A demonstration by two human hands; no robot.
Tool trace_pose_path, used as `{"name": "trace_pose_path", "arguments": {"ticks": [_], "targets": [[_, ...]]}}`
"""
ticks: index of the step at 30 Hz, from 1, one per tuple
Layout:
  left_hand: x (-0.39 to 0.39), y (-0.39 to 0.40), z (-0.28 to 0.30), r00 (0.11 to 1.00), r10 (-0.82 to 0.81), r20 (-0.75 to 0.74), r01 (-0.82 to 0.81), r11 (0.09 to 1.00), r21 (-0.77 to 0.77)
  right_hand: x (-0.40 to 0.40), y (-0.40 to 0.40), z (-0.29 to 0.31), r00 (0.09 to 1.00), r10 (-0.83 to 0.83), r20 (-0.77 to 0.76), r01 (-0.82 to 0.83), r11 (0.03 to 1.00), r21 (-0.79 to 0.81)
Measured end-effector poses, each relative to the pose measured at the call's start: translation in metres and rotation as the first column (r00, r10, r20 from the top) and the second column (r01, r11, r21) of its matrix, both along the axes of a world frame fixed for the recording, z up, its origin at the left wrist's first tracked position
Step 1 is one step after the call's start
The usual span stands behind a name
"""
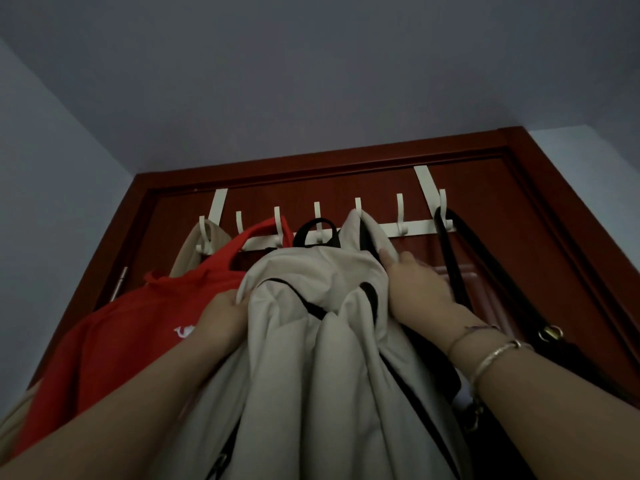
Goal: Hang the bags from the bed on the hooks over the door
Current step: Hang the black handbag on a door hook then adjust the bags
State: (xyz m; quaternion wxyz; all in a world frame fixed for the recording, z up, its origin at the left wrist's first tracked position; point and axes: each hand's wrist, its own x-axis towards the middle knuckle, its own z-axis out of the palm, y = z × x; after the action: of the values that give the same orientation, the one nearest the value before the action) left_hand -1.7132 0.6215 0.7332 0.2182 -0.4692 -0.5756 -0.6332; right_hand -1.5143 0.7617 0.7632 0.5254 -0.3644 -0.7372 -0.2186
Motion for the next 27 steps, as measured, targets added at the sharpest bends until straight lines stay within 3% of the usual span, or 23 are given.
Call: {"name": "trace_pose_path", "arguments": {"ticks": [5,8,14,17,18,20,21,23,25,27], "targets": [[0.002,-0.008,-0.011,0.997,-0.074,0.007,0.074,0.997,0.027,0.0,0.008,-0.011,0.94,0.338,0.041,-0.322,0.923,-0.21],[0.009,-0.015,-0.019,0.995,-0.097,0.035,0.097,0.995,0.007,0.015,0.005,-0.018,0.927,0.375,-0.006,-0.365,0.897,-0.251],[0.021,-0.032,-0.043,0.999,0.01,0.038,-0.009,1.0,-0.018,0.04,-0.027,-0.026,0.81,0.544,-0.221,-0.561,0.828,-0.016],[0.015,-0.053,-0.048,0.999,0.001,0.053,-0.011,0.981,0.195,0.025,-0.059,-0.02,0.779,0.603,-0.171,-0.602,0.796,0.068],[0.01,-0.062,-0.049,0.998,0.065,0.026,-0.07,0.96,0.27,0.016,-0.07,-0.02,0.78,0.609,-0.144,-0.604,0.793,0.086],[0.0,-0.08,-0.048,0.93,0.361,-0.064,-0.319,0.883,0.345,-0.004,-0.091,-0.022,0.793,0.604,-0.075,-0.596,0.796,0.11],[-0.008,-0.09,-0.048,0.873,0.479,-0.091,-0.428,0.842,0.328,-0.018,-0.102,-0.025,0.798,0.601,-0.034,-0.594,0.796,0.117],[-0.026,-0.104,-0.047,0.819,0.568,-0.076,-0.544,0.813,0.208,-0.042,-0.12,-0.029,0.816,0.576,0.052,-0.578,0.807,0.12],[-0.053,-0.112,-0.045,0.839,0.542,-0.052,-0.536,0.839,0.088,-0.071,-0.134,-0.027,0.838,0.531,0.128,-0.543,0.833,0.1],[-0.079,-0.111,-0.042,0.907,0.414,-0.073,-0.413,0.91,0.036,-0.096,-0.141,-0.018,0.87,0.459,0.179,-0.479,0.873,0.092]]}}
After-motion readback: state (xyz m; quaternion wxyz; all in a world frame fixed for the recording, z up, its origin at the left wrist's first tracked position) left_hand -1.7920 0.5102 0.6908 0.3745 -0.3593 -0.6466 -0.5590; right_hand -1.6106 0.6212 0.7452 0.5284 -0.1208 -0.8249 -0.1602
